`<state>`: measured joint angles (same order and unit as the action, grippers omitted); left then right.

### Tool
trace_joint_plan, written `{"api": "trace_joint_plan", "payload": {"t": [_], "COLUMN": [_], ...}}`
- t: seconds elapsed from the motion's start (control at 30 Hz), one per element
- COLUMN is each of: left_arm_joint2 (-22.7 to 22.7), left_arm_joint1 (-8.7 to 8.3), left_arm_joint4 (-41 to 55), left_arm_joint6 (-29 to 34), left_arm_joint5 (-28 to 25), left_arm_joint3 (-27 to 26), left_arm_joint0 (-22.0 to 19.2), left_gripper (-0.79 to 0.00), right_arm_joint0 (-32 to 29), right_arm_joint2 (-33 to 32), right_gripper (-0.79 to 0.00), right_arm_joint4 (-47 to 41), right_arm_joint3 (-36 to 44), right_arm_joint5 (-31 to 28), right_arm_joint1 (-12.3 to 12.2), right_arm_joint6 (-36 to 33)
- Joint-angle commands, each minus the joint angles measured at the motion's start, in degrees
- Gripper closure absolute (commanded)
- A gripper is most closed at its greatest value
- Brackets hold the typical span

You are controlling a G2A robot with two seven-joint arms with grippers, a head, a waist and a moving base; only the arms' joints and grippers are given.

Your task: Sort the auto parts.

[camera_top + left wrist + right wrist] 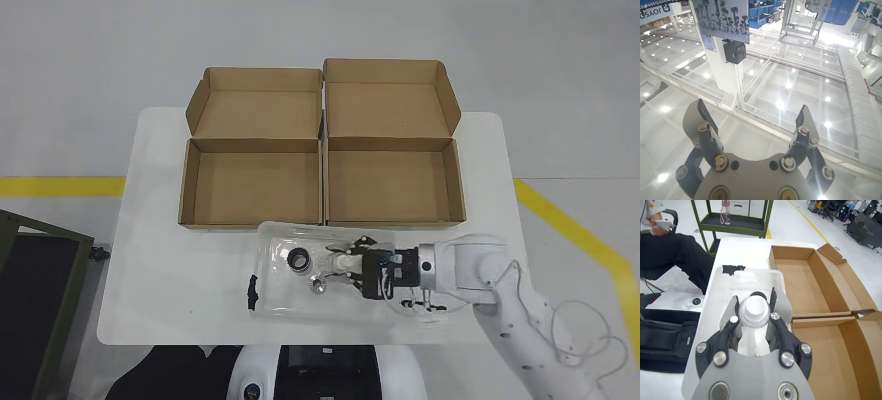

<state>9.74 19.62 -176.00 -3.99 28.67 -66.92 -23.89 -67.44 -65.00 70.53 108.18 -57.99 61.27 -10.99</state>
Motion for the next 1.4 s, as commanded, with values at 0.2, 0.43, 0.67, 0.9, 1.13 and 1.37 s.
{"api": "trace_joint_plan", "payload": {"t": [0.2, 0.43, 0.67, 0.9, 1.13, 1.37], "left_arm_joint2": [0.00, 0.00, 0.00, 0.00, 0.00, 0.00], "left_arm_joint1": [0.00, 0.00, 0.00, 0.00, 0.00, 0.00], "left_arm_joint4": [0.00, 0.00, 0.00, 0.00, 0.00, 0.00], "left_arm_joint6": [0.00, 0.00, 0.00, 0.00, 0.00, 0.00], "left_arm_joint5": [0.00, 0.00, 0.00, 0.00, 0.00, 0.00], "left_arm_joint3": [0.00, 0.00, 0.00, 0.00, 0.00, 0.00], "left_arm_joint0": [0.00, 0.00, 0.00, 0.00, 0.00, 0.00], "left_gripper": [-0.785, -0.785, -0.785, -0.785, -0.785, -0.785], "right_arm_joint0": [2.58, 3.56, 5.27, 6.62, 7.09, 5.61], "right_arm_joint2": [-2.45, -5.41, -5.51, -6.85, -9.74, -12.75], "right_gripper": [0.000, 0.000, 0.000, 0.000, 0.000, 0.000], "right_arm_joint4": [-3.62, -7.11, -11.90, -14.42, -14.96, -13.45], "right_arm_joint3": [0.21, 1.04, 0.90, 1.70, 1.75, 3.99], "right_arm_joint5": [1.04, -0.02, -0.02, -0.02, -0.02, -0.02], "right_arm_joint1": [0.03, -0.21, -0.78, -1.88, -2.82, -3.19], "right_arm_joint6": [6.37, 11.25, 14.91, 19.32, 22.35, 25.57]}}
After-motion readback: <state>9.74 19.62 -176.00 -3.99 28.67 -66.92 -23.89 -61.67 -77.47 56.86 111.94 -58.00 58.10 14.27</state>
